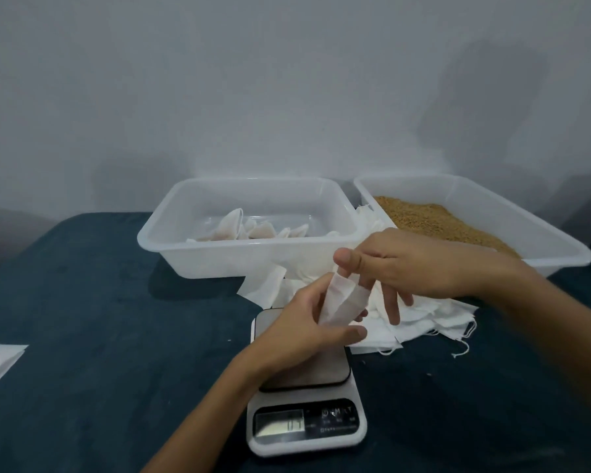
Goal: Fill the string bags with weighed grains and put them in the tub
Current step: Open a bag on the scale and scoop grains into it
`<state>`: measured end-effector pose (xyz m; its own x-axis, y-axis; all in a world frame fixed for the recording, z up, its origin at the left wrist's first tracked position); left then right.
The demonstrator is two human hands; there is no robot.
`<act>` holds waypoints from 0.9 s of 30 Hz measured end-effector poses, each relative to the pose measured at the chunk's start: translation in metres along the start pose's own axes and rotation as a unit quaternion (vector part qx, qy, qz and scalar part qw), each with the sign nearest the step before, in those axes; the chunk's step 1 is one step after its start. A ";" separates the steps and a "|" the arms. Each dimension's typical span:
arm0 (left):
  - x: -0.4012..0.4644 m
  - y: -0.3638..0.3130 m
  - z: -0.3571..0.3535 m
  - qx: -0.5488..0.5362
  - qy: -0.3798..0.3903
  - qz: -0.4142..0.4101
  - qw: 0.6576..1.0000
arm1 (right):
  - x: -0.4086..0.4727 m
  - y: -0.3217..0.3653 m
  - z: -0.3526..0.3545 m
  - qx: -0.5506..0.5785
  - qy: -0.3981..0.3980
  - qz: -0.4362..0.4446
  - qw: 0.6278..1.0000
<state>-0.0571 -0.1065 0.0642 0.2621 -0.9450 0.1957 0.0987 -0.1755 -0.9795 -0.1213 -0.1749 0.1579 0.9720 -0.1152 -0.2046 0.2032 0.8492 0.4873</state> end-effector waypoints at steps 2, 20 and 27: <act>0.000 0.003 -0.002 0.008 -0.019 0.009 1.000 | 0.002 0.006 -0.007 -0.021 0.020 -0.013 0.999; -0.001 -0.002 -0.009 -0.071 0.041 0.012 0.997 | 0.003 0.026 0.002 -0.091 0.027 0.026 0.995; -0.001 -0.002 -0.006 -0.062 0.035 0.015 0.997 | -0.004 0.021 0.012 -0.055 0.009 0.030 0.998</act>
<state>-0.0635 -0.1066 0.0658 0.1944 -0.9666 0.1673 -0.0288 -0.1761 -0.9840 -0.1191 -0.1624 0.1792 0.9797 -0.0531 -0.1933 0.1287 0.9060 0.4033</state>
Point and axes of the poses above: each hand's wrist, its own x-axis towards the middle knuckle, its own z-axis out of the back of the hand, y = z × x, the point moved 8 cm from there along x, towards the middle knuckle, and after that the axes turned 5 degrees about -x, right-handed, at the moved point
